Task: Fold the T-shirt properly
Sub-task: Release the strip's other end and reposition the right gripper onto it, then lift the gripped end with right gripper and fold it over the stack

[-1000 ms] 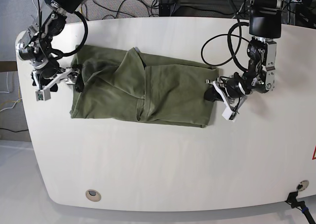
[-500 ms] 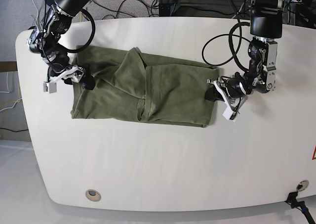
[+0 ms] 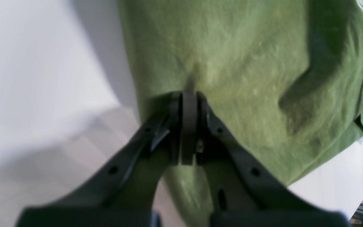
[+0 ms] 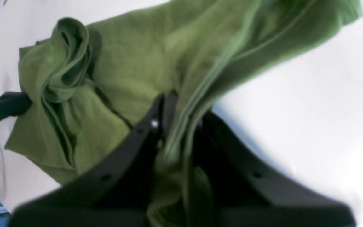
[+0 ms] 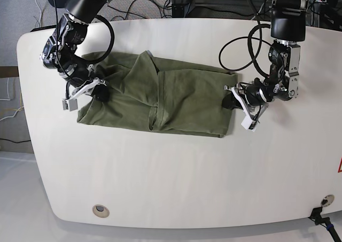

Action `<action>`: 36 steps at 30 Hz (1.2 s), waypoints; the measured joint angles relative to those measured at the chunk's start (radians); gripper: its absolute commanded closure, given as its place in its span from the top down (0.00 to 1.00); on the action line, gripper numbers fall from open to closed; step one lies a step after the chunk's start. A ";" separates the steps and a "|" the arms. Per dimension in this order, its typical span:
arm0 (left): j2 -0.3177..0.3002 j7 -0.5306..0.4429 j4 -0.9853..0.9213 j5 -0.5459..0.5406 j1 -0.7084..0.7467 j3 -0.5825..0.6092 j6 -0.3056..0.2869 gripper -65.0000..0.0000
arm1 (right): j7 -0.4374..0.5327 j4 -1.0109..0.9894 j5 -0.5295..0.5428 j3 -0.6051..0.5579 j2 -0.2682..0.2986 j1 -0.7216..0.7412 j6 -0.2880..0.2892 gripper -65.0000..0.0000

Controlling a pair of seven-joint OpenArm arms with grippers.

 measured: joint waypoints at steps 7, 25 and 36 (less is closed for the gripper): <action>0.000 0.000 0.000 0.000 0.000 0.000 0.000 0.00 | -0.026 0.306 0.004 -0.185 -0.002 -0.057 -0.078 0.00; -0.005 -0.011 0.003 0.006 -0.008 0.050 0.005 0.00 | 0.068 0.163 0.002 -0.616 -0.194 0.066 -0.085 0.00; -0.005 -0.014 0.003 0.006 -0.006 0.050 0.004 0.00 | 0.175 -0.058 0.003 -0.726 -0.190 0.169 -0.086 0.26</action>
